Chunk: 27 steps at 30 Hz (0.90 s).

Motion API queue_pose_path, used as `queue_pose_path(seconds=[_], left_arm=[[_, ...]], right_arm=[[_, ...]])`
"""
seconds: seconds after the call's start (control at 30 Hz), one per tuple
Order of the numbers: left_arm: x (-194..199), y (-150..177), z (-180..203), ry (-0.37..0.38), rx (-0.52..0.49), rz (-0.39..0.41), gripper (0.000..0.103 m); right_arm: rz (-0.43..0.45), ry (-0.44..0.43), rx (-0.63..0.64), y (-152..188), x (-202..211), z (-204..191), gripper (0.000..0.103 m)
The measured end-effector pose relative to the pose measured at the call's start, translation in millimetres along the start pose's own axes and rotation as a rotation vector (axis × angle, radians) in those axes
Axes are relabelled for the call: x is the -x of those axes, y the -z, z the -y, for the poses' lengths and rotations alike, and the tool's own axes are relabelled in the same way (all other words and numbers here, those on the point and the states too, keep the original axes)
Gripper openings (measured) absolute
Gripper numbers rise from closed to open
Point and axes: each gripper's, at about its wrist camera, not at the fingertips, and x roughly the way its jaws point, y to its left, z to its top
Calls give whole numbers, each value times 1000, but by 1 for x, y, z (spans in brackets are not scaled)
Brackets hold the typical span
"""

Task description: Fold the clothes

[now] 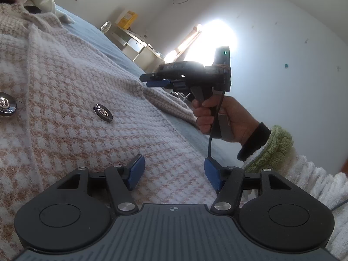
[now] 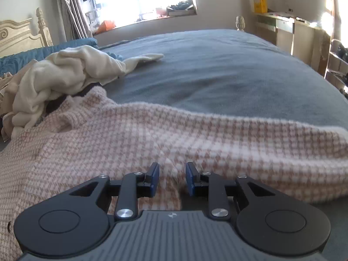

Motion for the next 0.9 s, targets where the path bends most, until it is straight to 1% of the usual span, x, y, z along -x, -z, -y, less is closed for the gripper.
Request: queue_pose_path(seconds=[0.07,0.1,0.13,0.17,0.2,0.33,0.37,0.4,0.47,0.5,0.53,0.57,0.6,0.63,0.7,0.87,0.9], left_arm=[[0,1,1,0,-1,0,62],[0,1,1,1,0,0,62],[0,1,1,1,1,0,62],[0,1,1,1,1,0,62],[0,1,1,1,1,1,62],[1,2,2,4,2,2,62],[1,2,1,4,3,2,62],[0,2,1,5,3,3,62],[0,2,1,5,3,3,62],[0,2,2,5,3,2,62],[0,3,2,4,3,2,62],[0,2,2,3,3,2,62],[-1,2,2,2,2,1,62],[-1,2,2,2,1,1,62],[-1,3,3,2,-1,1,62],[-2,2,2,4,0,2,63],[-2,2,2,3,-1,2,63]], right_arm=[[-14,18,6,-9,-23,-4,29],[-31,44,20,-12,-39,-5,27],[-61,96,53,-9,-59,-4,25],[-81,133,77,-4,-75,-2,24],[-66,141,90,-1,-81,-2,24],[-89,172,86,-18,-68,-11,25],[-73,175,112,-22,-62,-16,25],[-61,151,117,-24,-58,-20,27],[-39,102,127,-27,-52,-28,27],[-43,94,135,-28,-55,-31,27],[-90,131,150,-23,-72,-31,27],[-121,156,157,-19,-85,-30,29],[-108,150,145,-17,-88,-26,31],[-96,141,125,-17,-87,-22,31],[-83,109,56,-22,-68,-17,31],[-40,-13,113,-3,6,-31,31],[-43,-30,131,4,16,-34,31]])
